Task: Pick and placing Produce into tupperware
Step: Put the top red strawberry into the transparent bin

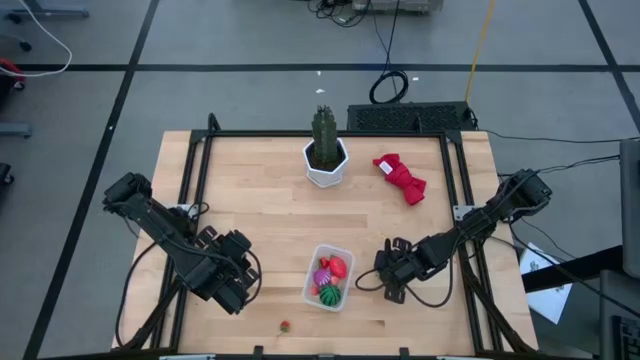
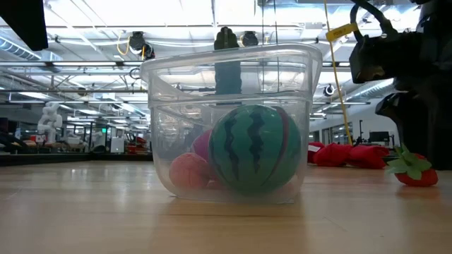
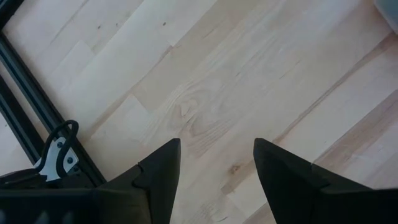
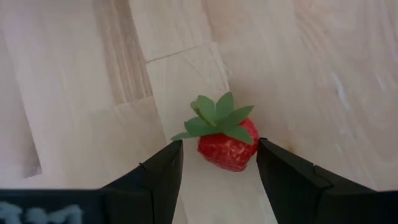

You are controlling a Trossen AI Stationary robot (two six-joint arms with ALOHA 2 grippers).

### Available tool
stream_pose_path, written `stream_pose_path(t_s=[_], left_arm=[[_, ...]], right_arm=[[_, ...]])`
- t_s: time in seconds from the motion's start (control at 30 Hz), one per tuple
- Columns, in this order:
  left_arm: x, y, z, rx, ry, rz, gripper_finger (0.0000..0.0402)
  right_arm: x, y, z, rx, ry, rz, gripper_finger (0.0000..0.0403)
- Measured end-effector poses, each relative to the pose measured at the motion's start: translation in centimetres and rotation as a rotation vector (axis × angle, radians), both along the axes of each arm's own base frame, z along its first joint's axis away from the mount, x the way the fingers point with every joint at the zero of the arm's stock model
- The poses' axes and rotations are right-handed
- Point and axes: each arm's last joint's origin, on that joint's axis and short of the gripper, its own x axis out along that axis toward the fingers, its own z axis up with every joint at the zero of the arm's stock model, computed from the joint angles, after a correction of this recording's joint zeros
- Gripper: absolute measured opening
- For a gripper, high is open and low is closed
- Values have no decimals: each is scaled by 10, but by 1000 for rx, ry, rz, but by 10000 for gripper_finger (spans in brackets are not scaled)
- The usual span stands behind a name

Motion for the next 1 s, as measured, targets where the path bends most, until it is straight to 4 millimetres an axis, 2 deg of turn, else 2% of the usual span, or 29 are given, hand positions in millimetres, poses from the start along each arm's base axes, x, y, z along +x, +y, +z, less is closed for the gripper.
stream_pose_path(t_s=[0.53, 0.77, 1.0], left_arm=[[0, 0, 0, -3, -3, 0, 209], [0, 0, 0, -3, -4, 0, 209], [0, 0, 0, -4, -4, 0, 209]], right_arm=[[1, 1, -1, -13, -15, 44, 196], [-5, -5, -15, -8, -23, 33, 196], [-4, -10, -17, -2, -31, 29, 196]])
